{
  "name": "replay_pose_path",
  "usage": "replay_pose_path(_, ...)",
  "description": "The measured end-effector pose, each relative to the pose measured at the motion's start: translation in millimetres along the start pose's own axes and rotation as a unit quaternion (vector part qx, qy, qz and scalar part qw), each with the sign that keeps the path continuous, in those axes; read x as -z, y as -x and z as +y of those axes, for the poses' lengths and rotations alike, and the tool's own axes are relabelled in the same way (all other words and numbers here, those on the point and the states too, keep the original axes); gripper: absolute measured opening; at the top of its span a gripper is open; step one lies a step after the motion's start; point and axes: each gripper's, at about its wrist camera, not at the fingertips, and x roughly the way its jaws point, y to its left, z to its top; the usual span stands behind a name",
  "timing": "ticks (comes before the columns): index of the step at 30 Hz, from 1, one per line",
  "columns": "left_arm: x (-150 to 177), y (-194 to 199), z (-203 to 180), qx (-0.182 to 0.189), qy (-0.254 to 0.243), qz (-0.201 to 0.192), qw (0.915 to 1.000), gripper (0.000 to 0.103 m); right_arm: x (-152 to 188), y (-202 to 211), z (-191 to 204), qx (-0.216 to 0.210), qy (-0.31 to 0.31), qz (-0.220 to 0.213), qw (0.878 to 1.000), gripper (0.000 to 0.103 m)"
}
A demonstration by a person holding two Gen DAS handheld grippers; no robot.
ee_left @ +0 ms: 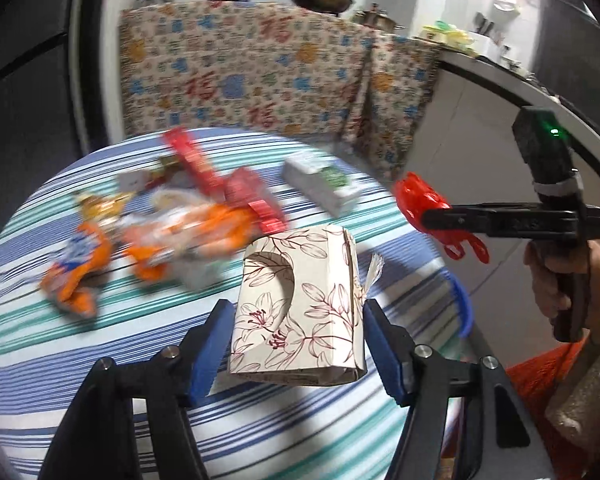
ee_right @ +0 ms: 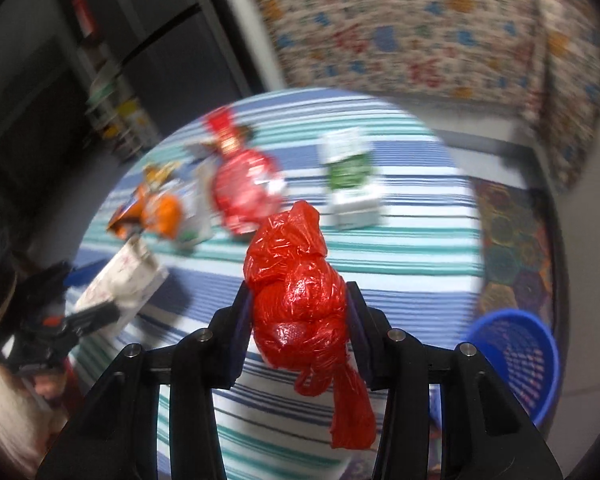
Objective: Collect trash
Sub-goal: 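Lift the red bag with the right tool while the left tool lifts the floral bag, then open the right tool over the blue basket while the left tool drops the floral bag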
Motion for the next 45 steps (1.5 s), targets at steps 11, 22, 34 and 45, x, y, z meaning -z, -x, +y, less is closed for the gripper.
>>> replay_pose_path(11, -54, -99, -155, 0.09, -0.046, 0.039, 0.9941, 0.067, 38, 47, -172, 0.186, -0.11, -0.005, 0.976, 0.045)
replay_pose_path(22, -51, -212, -230, 0.119, -0.051, 0.098, 0.9867, 0.067, 67, 52, -260, 0.187, -0.202, 0.012, 0.961, 0.045)
replay_pose_path(34, -41, -259, -259, 0.104, -0.071, 0.117, 0.9851, 0.068, 72, 58, -280, 0.175, -0.253, -0.017, 0.951, 0.046)
replay_pose_path(45, -39, -291, -259, 0.097, -0.047, 0.115, 0.9875, 0.08, 68, 77, -284, 0.187, -0.277, -0.073, 0.94, 0.072)
